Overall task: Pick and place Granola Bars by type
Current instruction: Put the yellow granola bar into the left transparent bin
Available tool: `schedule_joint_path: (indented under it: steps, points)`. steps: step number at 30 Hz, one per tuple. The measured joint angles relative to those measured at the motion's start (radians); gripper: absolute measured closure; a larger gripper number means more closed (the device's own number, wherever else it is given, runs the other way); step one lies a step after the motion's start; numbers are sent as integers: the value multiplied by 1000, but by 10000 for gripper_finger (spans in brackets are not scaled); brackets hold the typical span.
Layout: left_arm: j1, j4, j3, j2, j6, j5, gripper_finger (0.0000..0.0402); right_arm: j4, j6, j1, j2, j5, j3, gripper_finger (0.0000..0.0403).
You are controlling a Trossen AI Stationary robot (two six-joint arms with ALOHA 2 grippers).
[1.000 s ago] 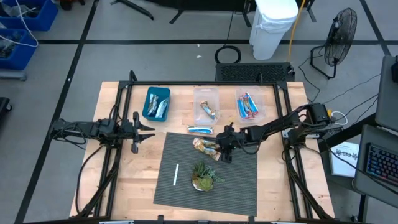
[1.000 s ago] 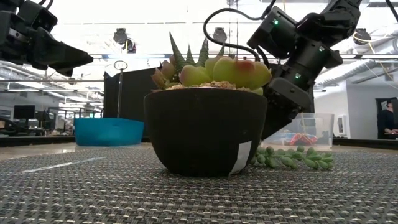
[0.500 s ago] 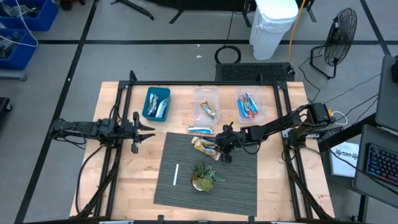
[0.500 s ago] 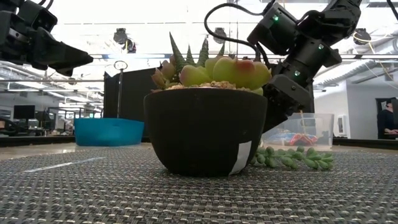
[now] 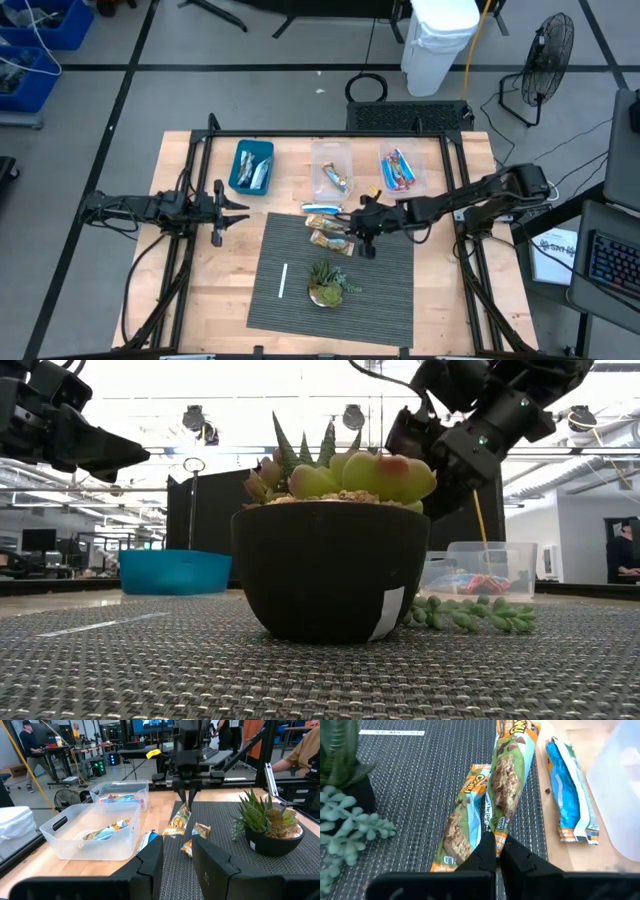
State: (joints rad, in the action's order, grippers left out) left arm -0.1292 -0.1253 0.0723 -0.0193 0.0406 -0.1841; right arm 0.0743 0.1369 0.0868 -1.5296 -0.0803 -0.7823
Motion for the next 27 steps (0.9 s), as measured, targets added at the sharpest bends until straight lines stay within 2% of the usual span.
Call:
schedule_joint_path:
  steps: [27]
  points:
    - [0,2,0,0,0,0,293,-125,-28,0,199,3,-1,403]
